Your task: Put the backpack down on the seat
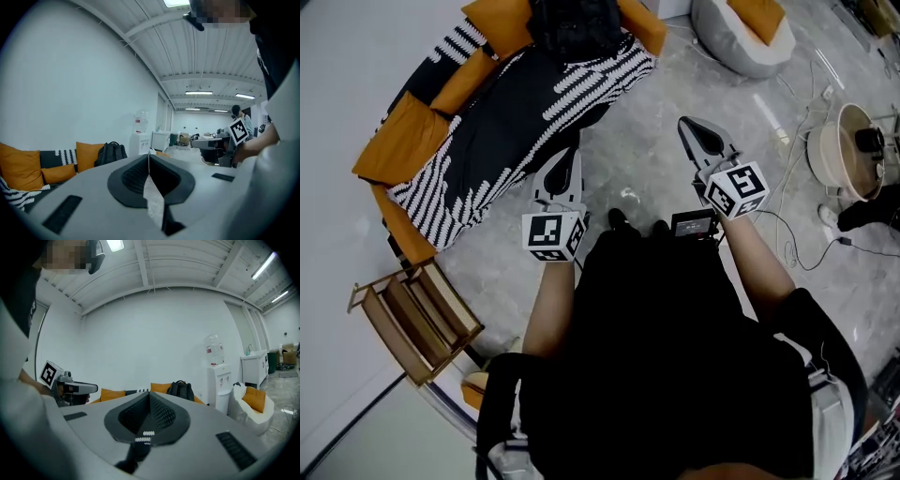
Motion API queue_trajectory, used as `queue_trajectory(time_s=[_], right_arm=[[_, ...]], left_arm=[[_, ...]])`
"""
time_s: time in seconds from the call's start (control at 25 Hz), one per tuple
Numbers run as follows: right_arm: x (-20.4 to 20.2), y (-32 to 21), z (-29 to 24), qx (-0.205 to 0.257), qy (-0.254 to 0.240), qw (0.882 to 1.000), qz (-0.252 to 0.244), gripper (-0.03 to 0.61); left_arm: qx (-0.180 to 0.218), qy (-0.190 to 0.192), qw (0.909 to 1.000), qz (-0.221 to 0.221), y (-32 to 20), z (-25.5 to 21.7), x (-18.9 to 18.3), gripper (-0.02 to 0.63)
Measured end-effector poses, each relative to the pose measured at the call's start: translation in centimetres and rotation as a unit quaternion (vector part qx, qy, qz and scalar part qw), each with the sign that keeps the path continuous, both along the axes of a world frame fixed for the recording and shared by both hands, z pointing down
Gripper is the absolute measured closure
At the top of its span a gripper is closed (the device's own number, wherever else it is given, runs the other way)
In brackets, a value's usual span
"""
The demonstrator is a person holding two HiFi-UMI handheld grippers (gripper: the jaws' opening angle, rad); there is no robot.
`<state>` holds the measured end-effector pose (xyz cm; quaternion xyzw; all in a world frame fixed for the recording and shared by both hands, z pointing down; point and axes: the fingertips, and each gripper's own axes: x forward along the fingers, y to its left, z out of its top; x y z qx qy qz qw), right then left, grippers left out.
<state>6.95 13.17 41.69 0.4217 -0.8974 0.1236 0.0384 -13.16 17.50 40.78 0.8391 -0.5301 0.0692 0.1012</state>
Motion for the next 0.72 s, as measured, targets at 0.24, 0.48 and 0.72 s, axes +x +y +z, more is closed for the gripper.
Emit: queue_trajectory(time_s=[0.24, 0.48, 0.72], right_arm=[[2.9, 3.0, 0.1, -0.011, -0.007, 1.000, -0.014, 0.546], [7.0, 6.7, 2.9, -0.046, 0.004, 0.999, -0.012, 0.546], [8.1, 8.2, 3.3, -0.047, 0.002, 0.999, -0.013, 0.546]], left_arm=[[-0.009, 0.018, 0.9997, -0.016, 2.1, -0.8, 3.1, 0.591], [0.001, -0.004, 1.0000, -0.004, 5.7, -1.5, 6.1, 0.591], [-0.031, 0.007, 0.9995, -0.002, 7.7, 0.6, 8.3, 0.591]])
